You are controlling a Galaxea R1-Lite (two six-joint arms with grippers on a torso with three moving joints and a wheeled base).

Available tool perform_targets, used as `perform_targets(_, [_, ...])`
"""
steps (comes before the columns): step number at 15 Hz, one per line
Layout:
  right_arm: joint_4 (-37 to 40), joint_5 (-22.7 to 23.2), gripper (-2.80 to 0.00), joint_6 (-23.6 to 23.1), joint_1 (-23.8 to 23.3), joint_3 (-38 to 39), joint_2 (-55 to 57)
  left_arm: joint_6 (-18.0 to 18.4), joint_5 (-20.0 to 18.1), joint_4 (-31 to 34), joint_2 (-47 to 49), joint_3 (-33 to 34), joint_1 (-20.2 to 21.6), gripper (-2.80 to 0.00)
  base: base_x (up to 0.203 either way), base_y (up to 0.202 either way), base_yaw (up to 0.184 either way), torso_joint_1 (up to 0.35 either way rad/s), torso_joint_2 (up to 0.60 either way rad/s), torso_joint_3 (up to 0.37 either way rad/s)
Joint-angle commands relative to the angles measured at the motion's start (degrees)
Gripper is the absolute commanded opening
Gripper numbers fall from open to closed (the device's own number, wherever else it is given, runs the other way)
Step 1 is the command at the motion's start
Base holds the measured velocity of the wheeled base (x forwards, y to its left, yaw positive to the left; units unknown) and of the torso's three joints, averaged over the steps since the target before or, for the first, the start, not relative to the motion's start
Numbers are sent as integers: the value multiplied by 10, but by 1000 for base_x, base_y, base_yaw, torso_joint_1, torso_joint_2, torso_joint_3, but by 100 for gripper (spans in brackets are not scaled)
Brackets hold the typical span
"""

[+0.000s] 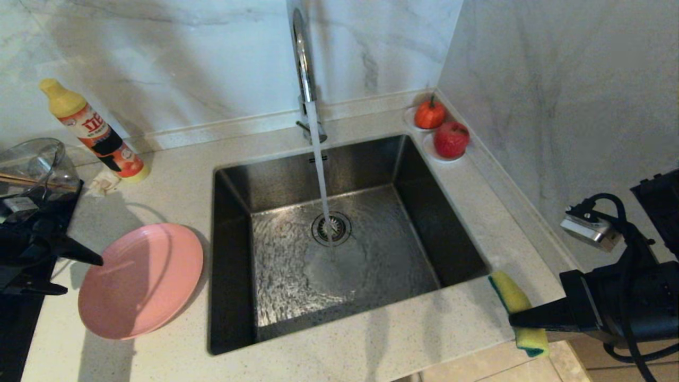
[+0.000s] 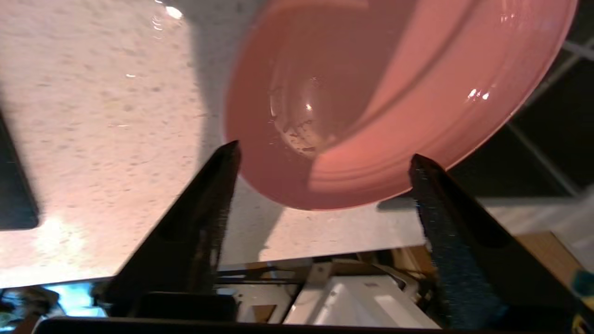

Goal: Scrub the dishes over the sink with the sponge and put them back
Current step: Wash the plate

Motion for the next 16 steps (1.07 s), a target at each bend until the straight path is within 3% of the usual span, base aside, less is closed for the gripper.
perform_targets(1, [1,1,-280,2,-3,2,-1,0,-4,3,17,4,1,0,0,0,0,0,0,0])
perform_targets(10, [1,2,-280,-10,-13,3,13,0,-9,-30,61,11,9,0,0,0,0,0,0,0])
perform_targets(13, [1,1,-280,-11,-17,5,14,0,-71,-48,61,24,18,0,0,0,0,0,0,0])
perform_targets(16, [1,1,-280,-11,-20,6,15,-12,-94,-59,68,33,20,0,0,0,0,0,0,0])
